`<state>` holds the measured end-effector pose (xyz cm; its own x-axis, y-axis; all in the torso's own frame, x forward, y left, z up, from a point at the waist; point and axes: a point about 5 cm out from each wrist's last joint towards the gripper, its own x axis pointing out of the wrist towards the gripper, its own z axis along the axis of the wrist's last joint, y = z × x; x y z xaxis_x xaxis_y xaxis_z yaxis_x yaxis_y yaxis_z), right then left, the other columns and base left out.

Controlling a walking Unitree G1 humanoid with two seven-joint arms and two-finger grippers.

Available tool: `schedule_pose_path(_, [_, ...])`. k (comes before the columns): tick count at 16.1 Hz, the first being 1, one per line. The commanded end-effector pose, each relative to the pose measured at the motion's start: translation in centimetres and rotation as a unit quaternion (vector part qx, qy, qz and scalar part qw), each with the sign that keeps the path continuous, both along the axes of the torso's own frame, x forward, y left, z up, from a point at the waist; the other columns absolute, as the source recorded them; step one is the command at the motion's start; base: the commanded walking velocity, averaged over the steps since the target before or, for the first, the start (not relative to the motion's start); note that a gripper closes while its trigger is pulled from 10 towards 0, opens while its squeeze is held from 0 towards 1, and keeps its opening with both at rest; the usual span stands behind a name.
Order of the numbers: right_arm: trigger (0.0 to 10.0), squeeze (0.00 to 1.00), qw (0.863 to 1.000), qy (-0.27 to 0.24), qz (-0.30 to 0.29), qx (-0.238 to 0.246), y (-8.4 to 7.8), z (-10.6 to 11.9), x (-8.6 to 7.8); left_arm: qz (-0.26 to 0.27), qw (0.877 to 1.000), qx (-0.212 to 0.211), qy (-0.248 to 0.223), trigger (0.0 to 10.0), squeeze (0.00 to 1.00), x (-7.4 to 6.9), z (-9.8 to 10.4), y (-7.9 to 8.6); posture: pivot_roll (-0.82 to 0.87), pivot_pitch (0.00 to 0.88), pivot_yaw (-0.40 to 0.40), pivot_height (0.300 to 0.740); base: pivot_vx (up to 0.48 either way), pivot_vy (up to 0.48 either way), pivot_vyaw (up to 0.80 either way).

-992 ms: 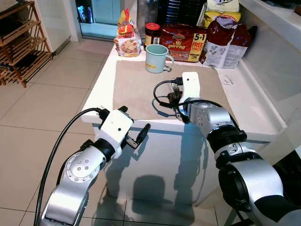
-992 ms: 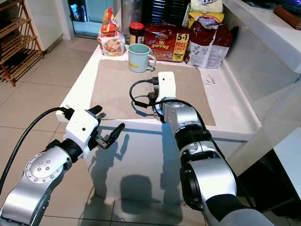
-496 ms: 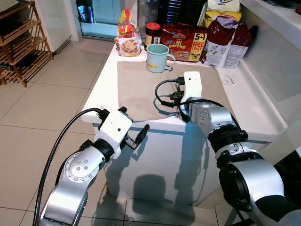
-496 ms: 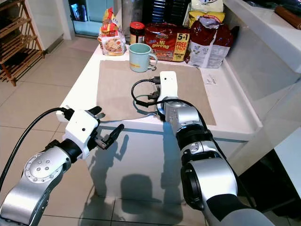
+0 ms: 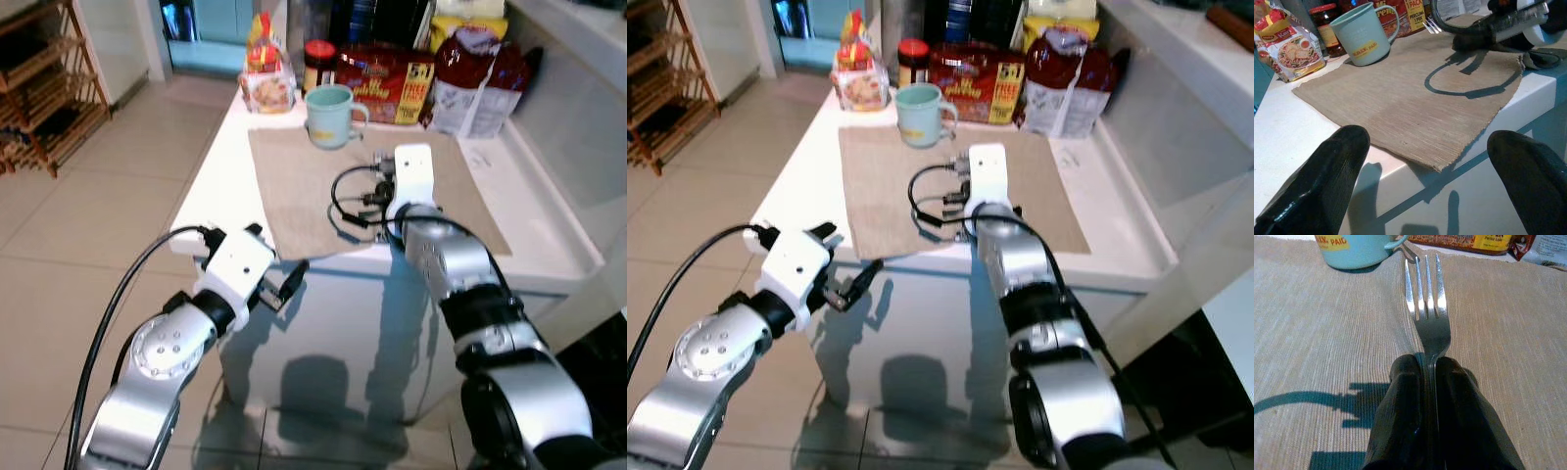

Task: Setting the table

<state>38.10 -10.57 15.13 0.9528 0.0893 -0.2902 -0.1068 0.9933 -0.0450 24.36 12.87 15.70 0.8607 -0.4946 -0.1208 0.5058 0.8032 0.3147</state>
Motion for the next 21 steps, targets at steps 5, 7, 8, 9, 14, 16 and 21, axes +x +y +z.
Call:
schedule_pose_path(5, [0.0, 0.00, 1.000, -0.019, -0.007, -0.011, 0.1, 0.2, -0.6, -0.011, 1.000, 0.004, 0.004, 10.0, 0.00, -0.2, -0.1, -0.2, 0.10, 0.000, -0.082, 0.740, 0.000, 0.000, 0.00])
schedule_pose_path(7, [10.0, 0.00, 1.000, -0.010, -0.003, -0.026, 0.0, -0.1, -0.7, -0.012, 1.000, 0.007, 0.005, 10.0, 0.00, -0.2, -0.1, -0.2, 0.10, 0.000, -0.084, 0.740, 0.000, 0.000, 0.00])
schedule_pose_path(8, [10.0, 0.00, 1.000, -0.005, -0.001, -0.029, 0.0, -0.2, -0.7, -0.013, 1.000, 0.008, 0.005, 10.0, 0.00, -0.2, -0.2, -0.2, 0.10, 0.000, -0.084, 0.740, 0.000, 0.000, 0.00])
schedule_pose_path(9, [10.0, 0.36, 1.000, 0.007, 0.004, -0.025, -0.1, -0.5, -0.7, -0.012, 1.000, 0.011, 0.005, 10.0, 0.00, -0.2, -0.2, -0.2, 0.10, 0.000, -0.086, 0.740, 0.000, 0.000, 0.00])
schedule_pose_path(14, [10.0, 1.00, 0.999, 0.010, -0.003, -0.031, -0.6, -0.4, -0.7, -0.012, 1.000, 0.013, 0.004, 10.0, 0.00, -0.3, -0.1, -0.1, 0.10, 0.000, -0.086, 0.740, 0.000, 0.000, 0.00])
schedule_pose_path(16, [10.0, 1.00, 0.999, 0.005, -0.007, -0.037, -0.9, 0.0, -0.5, -0.013, 1.000, 0.015, 0.004, 10.0, 0.00, -0.3, -0.2, 0.0, 0.10, 0.000, -0.084, 0.740, 0.000, 0.000, 0.00])
schedule_pose_path(21, [10.0, 1.00, 0.999, -0.003, -0.015, -0.044, -1.6, 0.9, -0.3, -0.012, 1.000, 0.019, 0.004, 10.0, 0.00, -0.3, -0.2, 0.2, 0.10, 0.000, -0.083, 0.740, 0.000, 0.000, 0.00])
